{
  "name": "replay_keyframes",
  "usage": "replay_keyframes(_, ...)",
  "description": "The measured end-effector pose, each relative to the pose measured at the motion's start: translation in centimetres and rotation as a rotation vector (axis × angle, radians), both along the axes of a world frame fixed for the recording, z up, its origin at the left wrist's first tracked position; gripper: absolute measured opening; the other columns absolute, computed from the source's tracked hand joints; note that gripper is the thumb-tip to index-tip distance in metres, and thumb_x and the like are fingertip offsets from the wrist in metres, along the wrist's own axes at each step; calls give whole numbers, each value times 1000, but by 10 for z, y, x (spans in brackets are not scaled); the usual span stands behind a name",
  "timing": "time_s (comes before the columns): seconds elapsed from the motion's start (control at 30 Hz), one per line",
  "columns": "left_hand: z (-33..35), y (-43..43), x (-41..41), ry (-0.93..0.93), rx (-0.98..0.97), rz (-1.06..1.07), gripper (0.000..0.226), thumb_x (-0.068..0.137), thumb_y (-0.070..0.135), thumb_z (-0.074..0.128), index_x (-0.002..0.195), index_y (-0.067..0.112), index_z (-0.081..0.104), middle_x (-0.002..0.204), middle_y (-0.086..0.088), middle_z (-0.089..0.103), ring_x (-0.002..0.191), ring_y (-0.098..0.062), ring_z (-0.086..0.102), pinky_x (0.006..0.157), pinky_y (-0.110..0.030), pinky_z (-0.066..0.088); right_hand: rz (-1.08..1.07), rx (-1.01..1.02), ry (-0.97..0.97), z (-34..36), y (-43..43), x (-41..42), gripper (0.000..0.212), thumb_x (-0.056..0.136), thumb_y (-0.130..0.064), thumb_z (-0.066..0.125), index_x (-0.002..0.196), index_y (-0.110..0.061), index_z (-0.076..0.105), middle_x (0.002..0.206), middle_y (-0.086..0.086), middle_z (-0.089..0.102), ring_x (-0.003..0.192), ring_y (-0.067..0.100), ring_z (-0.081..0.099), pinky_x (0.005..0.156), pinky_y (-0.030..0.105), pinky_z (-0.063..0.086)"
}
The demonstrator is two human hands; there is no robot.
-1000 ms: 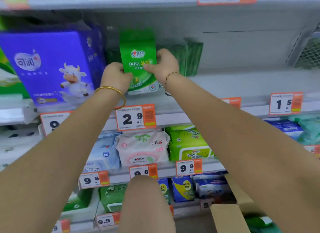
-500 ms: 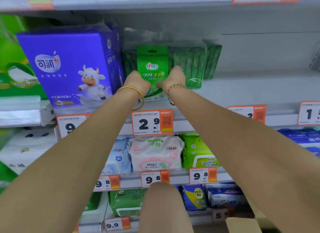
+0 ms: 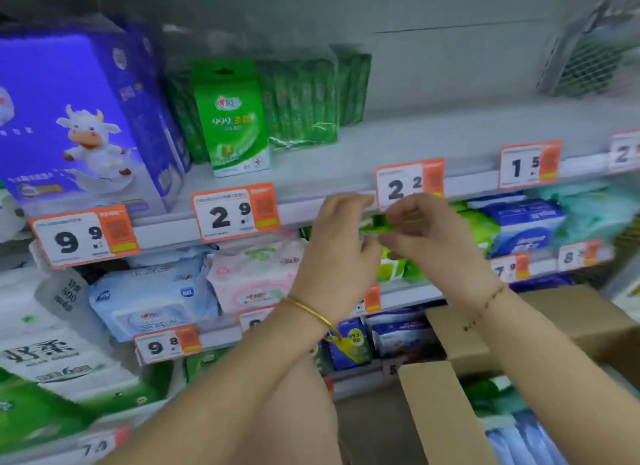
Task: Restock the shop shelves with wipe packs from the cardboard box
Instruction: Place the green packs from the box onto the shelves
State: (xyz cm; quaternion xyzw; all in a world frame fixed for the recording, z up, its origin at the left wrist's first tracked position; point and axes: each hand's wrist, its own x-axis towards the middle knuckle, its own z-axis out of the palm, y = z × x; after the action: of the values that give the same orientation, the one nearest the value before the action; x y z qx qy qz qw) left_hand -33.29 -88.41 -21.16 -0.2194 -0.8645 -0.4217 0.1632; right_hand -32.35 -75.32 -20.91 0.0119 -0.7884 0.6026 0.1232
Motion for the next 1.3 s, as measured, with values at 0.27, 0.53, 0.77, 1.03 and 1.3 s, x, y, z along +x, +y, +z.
replay_keyframes(0.27,-136,130,14,-537,-580,-409,46,92,15,48,137,13,41,141,-7,34,130,-23,38,103,-24,31,-428,202,-661,-199,184,51,21,82,-9,64,100,0,60,95,12,61,83,27,59,76,45,55)
replay_keyframes(0.53,-187,164,1,-593,-850,-518,43,94,21,45,137,14,41,139,-9,35,121,-25,45,97,-30,39,-219,608,-881,-310,209,72,40,83,-4,57,122,-11,51,124,17,48,106,35,54,84,35,47)
replay_keyframes(0.77,-192,180,-2,-597,-800,-519,41,94,22,47,135,15,43,138,-7,37,117,-24,47,96,-31,40,87,1083,-779,-338,192,78,31,80,9,48,107,-5,53,114,15,45,97,31,53,65,37,40)
replay_keyframes(1.03,-193,171,-2,-630,-755,-503,41,94,23,48,134,14,44,138,-8,40,117,-22,51,101,-31,42,56,848,-876,-280,212,57,13,88,-20,58,89,-7,60,85,10,56,82,26,53,62,27,40)
replay_keyframes(1.3,-176,162,8,-1137,-182,-344,48,100,29,37,142,8,28,111,-17,58,82,-23,63,81,-36,54,-117,127,-669,-177,225,64,13,94,-15,53,86,-6,55,74,4,58,53,15,64,46,23,53)
